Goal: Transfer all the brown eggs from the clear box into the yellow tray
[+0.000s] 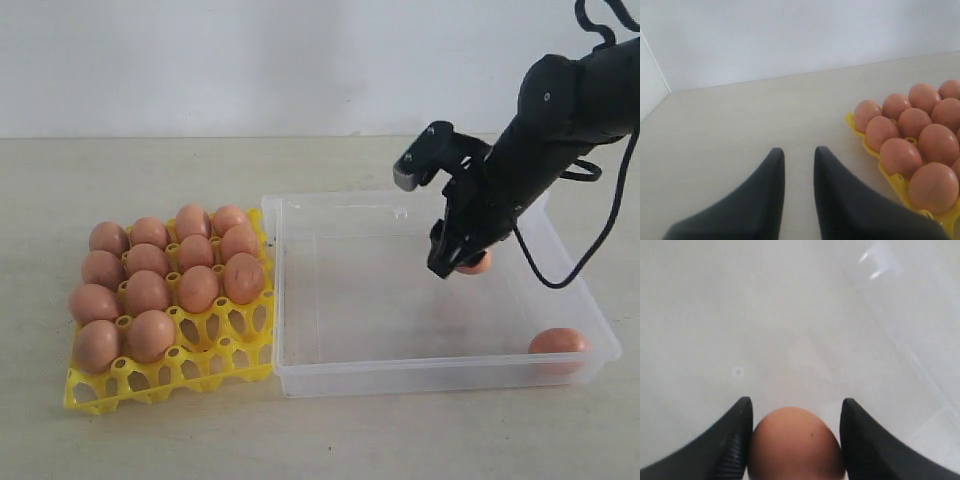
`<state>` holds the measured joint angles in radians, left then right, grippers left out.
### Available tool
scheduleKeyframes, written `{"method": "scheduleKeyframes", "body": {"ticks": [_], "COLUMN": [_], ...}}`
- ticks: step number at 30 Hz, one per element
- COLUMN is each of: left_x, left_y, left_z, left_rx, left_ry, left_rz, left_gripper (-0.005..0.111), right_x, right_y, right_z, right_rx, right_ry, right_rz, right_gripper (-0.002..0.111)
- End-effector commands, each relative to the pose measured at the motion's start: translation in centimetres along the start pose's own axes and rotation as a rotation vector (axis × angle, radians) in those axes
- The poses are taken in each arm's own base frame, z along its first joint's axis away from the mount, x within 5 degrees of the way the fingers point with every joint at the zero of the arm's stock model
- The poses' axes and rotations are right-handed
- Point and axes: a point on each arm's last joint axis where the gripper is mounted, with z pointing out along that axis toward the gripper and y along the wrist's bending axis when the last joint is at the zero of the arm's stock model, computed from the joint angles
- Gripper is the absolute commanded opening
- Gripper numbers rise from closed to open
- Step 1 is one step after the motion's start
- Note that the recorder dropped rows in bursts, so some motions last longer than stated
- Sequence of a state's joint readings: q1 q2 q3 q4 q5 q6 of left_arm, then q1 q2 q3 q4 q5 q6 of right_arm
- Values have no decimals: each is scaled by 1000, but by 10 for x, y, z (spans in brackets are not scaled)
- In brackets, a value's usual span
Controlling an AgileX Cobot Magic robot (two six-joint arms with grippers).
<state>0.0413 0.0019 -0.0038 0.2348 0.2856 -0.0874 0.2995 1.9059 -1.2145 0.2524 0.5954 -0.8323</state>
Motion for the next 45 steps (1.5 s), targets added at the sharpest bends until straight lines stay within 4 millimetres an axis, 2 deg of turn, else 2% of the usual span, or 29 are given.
{"method": "scheduleKeyframes", "body": {"ticks": [1,4,9,14,19,22,25,27,31,33,36,40,43,45], "left_x": [1,1,1,1,1,1,1,1,1,1,1,1,1,1], "left_y": [-1,-1,-1,-1,-1,-1,-1,-1,-1,-1,-1,-1,-1,-1], "left_z": [0,0,0,0,0,0,0,0,0,0,0,0,0,0], "left_rx": [6,6,6,6,6,6,6,6,6,6,6,6,6,6], "left_ry": [-1,-1,-1,-1,-1,-1,-1,-1,-1,-1,-1,-1,-1,-1], "left_rz": [-3,-3,-3,-3,-3,-3,-3,-3,-3,-3,-3,-3,-3,-3], "left_gripper": [22,22,22,22,22,22,22,22,22,22,22,22,22,22], "right_x": [-11,-18,-40,-60,-76,-84,-87,-89,-100,-109,-123,-139,-147,-159], "right_y": [8,14,24,61,122,154,181,190,196,196,186,162,158,166], "right_z": [-5,-7,-13,-17,-14,-14,-11,-8,-3,-4,-8,-14,-21,-30], "right_rx": [-78,-158,-298,-350,-362,-369,-383,-352,-194,-132,11,190,198,99], "right_ry": [-120,-187,-431,-644,-647,-639,-634,-626,-616,-611,-598,-578,-610,-683], "right_rz": [156,214,392,422,130,17,-92,-157,-296,-294,-265,-19,36,2], "right_gripper": [0,0,-1,-1,-1,-1,-1,-1,-1,-1,-1,-1,-1,-1]}}
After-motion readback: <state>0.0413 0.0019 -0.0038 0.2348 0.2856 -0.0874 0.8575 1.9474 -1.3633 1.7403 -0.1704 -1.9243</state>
